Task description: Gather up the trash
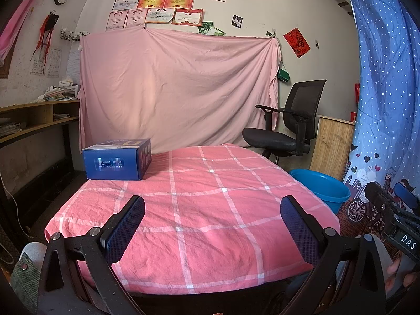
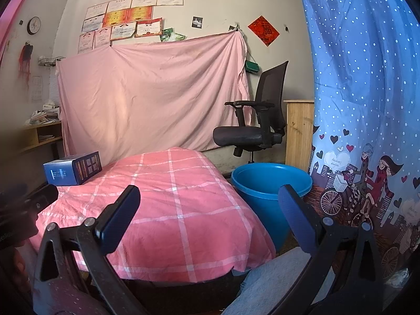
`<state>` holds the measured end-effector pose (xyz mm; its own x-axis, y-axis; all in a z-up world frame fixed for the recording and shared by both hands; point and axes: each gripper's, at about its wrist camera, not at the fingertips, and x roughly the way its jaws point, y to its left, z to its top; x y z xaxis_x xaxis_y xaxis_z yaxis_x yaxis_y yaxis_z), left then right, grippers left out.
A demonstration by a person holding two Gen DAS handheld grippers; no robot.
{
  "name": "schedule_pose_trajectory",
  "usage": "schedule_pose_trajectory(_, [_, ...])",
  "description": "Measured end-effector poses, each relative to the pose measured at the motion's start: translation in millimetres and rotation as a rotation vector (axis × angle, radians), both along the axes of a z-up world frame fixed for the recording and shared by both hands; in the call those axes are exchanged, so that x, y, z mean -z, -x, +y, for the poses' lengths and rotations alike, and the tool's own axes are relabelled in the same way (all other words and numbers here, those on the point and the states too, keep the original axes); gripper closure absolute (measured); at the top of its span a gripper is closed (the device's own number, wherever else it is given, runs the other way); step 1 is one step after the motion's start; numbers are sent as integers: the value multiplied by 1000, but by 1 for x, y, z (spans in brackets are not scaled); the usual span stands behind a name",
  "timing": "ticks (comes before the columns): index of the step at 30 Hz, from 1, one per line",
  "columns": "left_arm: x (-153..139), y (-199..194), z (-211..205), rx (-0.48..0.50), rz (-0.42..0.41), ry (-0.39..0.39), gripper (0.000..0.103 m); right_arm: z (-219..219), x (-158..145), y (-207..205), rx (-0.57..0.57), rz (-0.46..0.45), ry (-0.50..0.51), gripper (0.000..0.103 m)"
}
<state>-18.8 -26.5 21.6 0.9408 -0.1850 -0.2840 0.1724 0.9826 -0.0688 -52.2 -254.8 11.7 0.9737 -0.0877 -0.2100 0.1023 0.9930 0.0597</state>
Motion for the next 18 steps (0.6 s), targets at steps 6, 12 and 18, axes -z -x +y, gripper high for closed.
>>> schedule_pose_trajectory(6, [0,0,-1,1,0,-1,2,-1,0,0,1,2,-6,0])
schedule_pose_trajectory(12, [0,0,-1,0,0,-1,2,-1,0,0,2,0,-6,0])
schedule_pose_trajectory(18, [0,0,0,0,1,-1,2,-1,0,0,2,3,-7,0])
